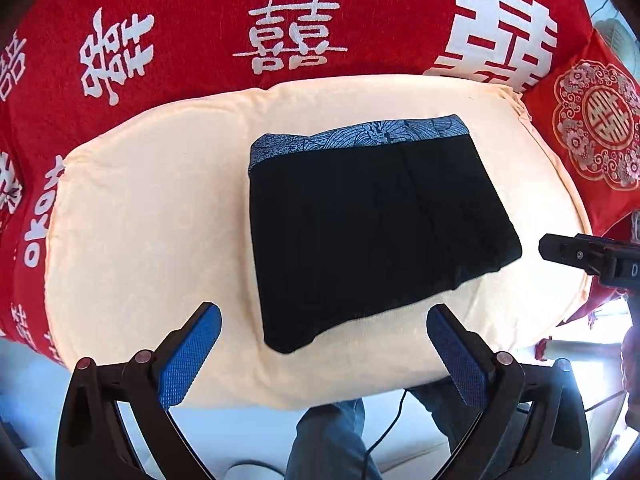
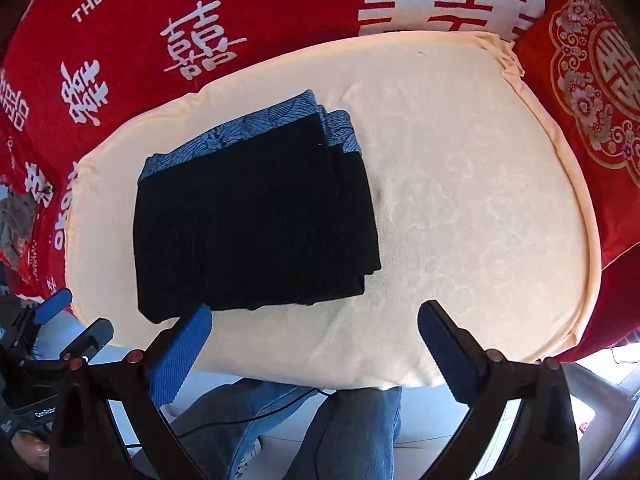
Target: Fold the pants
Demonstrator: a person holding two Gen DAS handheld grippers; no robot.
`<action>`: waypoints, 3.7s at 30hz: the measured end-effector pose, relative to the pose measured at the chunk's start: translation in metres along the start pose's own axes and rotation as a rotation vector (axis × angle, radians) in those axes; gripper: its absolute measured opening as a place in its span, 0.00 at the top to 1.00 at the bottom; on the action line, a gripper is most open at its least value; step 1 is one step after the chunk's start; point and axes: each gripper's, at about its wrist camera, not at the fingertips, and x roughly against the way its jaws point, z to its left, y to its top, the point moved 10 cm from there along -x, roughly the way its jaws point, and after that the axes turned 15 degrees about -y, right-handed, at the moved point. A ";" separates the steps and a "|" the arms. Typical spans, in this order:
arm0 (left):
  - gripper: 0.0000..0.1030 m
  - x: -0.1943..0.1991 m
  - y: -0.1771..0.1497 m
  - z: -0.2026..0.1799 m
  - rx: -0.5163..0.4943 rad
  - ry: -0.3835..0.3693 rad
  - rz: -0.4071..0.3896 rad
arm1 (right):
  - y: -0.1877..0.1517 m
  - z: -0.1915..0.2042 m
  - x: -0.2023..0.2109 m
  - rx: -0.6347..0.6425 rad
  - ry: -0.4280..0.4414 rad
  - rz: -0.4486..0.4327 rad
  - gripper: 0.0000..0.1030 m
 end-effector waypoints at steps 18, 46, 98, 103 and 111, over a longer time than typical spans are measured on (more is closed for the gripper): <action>0.00 0.061 -0.015 -0.004 -0.012 0.134 0.066 | -0.029 0.009 0.070 -0.026 -0.076 0.032 0.00; 0.00 0.075 -0.009 -0.004 0.054 0.087 0.043 | -0.014 0.017 0.089 0.050 -0.173 -0.038 0.00; 0.00 0.077 -0.013 0.005 0.085 0.102 0.036 | -0.010 0.028 0.092 0.078 -0.188 -0.071 0.00; 0.00 0.077 -0.013 0.006 0.092 0.104 0.034 | -0.005 0.032 0.093 0.089 -0.187 -0.077 0.00; 0.00 0.076 -0.012 0.007 0.088 0.101 0.034 | -0.008 0.036 0.090 0.106 -0.186 -0.071 0.00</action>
